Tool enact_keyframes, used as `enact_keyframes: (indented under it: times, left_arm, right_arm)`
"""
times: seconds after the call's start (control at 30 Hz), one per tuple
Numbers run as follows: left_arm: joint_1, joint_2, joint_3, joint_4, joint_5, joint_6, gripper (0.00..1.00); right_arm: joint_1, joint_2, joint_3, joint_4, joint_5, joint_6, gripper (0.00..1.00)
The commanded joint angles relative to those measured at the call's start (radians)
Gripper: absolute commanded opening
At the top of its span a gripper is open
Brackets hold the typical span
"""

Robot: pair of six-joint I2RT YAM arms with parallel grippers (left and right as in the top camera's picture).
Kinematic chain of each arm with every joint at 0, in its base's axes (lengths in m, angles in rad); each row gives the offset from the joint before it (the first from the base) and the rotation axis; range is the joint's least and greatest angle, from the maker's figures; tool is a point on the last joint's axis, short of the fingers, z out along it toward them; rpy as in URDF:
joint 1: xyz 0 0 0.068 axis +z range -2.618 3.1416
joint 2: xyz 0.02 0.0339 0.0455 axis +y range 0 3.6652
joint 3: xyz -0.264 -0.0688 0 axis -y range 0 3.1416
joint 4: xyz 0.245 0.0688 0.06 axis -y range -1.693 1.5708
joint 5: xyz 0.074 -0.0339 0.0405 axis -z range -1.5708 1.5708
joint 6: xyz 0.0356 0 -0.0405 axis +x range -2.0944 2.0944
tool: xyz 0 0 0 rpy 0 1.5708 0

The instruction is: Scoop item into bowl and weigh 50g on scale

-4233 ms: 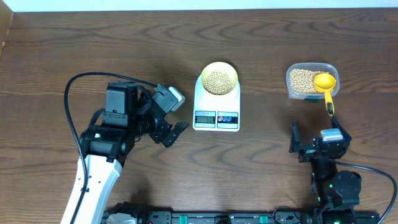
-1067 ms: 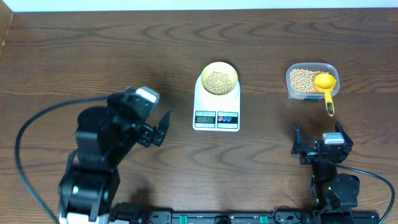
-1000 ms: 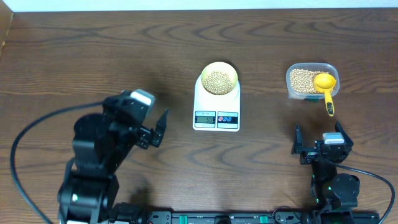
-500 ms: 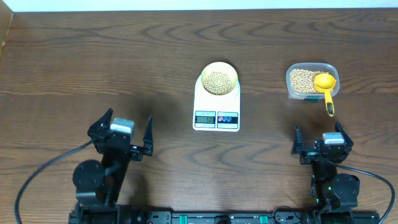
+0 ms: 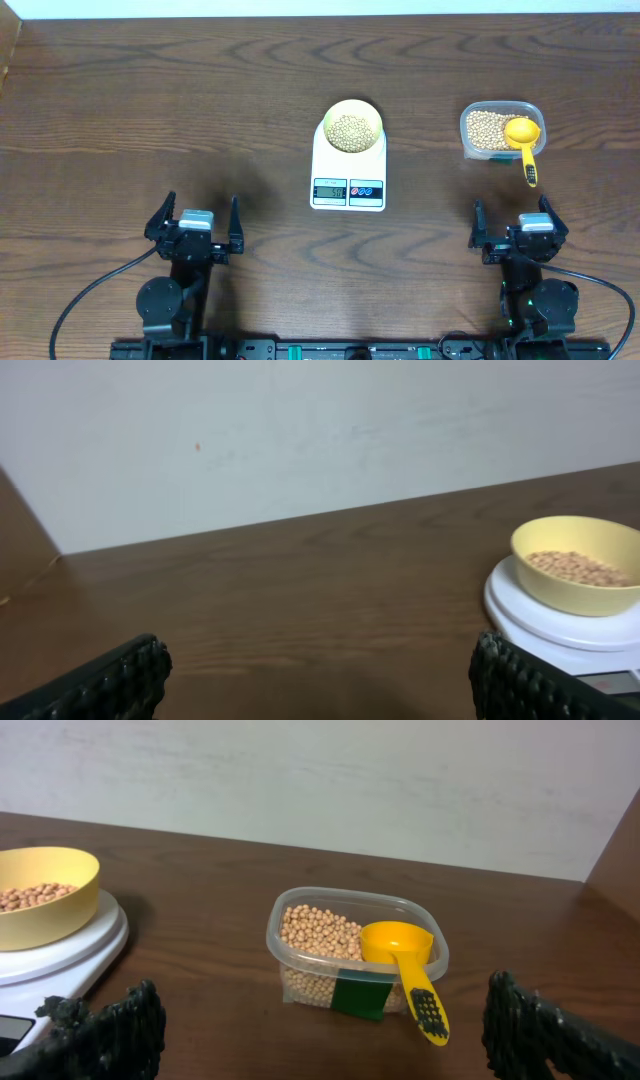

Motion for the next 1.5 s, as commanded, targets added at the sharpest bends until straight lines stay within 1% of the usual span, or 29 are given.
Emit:
enact_keyframes:
  times: [0.0, 0.3, 0.6, 0.7, 1.47]
  left_arm:
    - [0.005, -0.048, -0.041, 0.022, -0.053, -0.018, 0.98]
    - [0.005, -0.095, -0.104, 0.031, -0.056, -0.019, 0.98]
    - [0.005, -0.094, -0.166, 0.031, -0.055, -0.018, 0.98]
    - [0.005, -0.094, -0.166, 0.004, -0.057, -0.018, 0.97]
    - [0.004, -0.095, -0.166, 0.005, -0.059, -0.018, 0.97]
  right_arm:
    - [-0.006, -0.007, -0.002, -0.003, 0.005, -0.013, 0.99]
    - [-0.006, -0.007, -0.002, -0.003, 0.005, -0.013, 0.99]
    - [-0.006, -0.007, -0.002, -0.003, 0.005, -0.013, 0.99]
    - [-0.006, -0.007, -0.002, -0.003, 0.005, -0.013, 0.99]
    - [-0.006, -0.007, -0.002, -0.003, 0.005, -0.013, 0.99]
